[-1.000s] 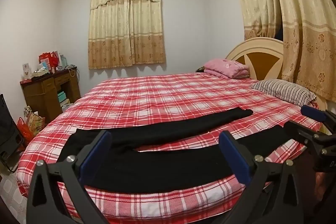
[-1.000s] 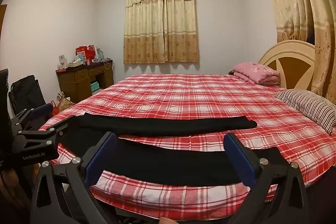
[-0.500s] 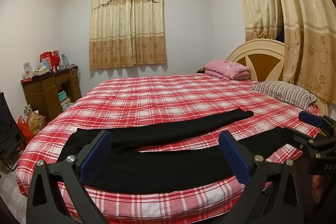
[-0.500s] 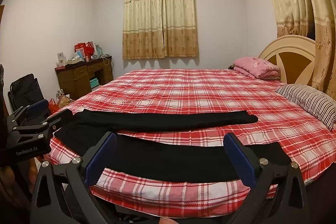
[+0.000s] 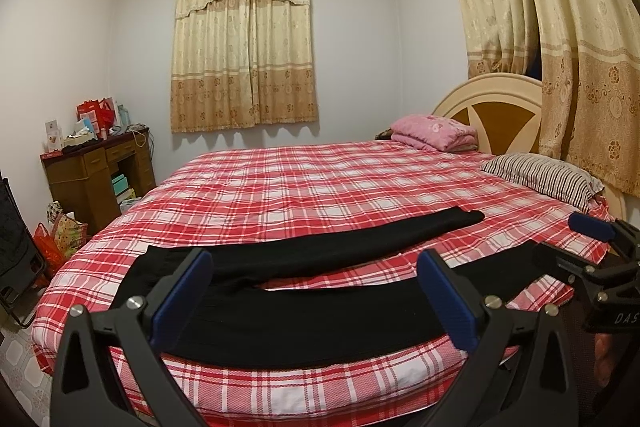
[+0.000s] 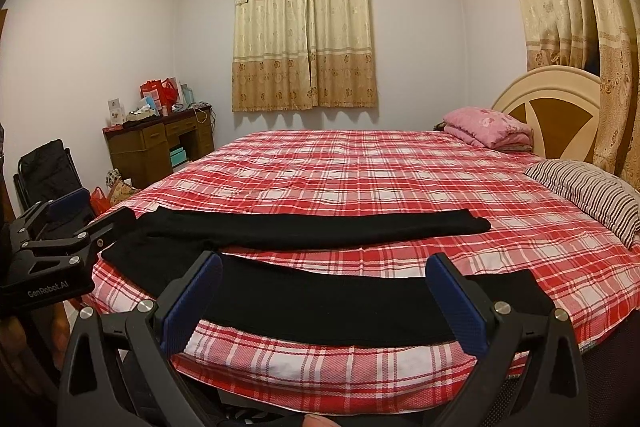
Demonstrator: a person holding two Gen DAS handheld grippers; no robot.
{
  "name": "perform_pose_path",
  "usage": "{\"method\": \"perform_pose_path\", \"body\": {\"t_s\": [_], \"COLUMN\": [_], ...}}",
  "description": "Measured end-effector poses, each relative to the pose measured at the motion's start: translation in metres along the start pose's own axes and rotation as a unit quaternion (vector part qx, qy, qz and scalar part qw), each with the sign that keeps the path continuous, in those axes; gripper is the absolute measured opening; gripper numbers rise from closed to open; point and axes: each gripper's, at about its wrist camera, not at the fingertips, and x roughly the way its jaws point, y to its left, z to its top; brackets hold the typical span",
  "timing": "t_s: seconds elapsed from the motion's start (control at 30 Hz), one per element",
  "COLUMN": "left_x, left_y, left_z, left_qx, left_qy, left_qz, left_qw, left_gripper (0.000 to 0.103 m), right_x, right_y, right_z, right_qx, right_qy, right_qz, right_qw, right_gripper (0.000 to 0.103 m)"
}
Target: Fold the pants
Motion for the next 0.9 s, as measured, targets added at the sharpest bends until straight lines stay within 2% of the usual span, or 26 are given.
{"method": "perform_pose_path", "body": {"t_s": [0.9], "left_x": [0.0008], "left_y": [0.0036], "left_z": [-0.0021], "left_qx": [0.0], "left_qy": [0.002], "left_qz": [0.0], "left_qw": [1.0], "left_gripper": [0.103], "right_x": [0.0031], "right_y": [0.0015], "right_z": [-0.0048], "right_qx": [-0.004], "right_qy": [0.008], "right_qz": [-0.001], "right_qw": [1.0], "right_gripper": [0.102]}}
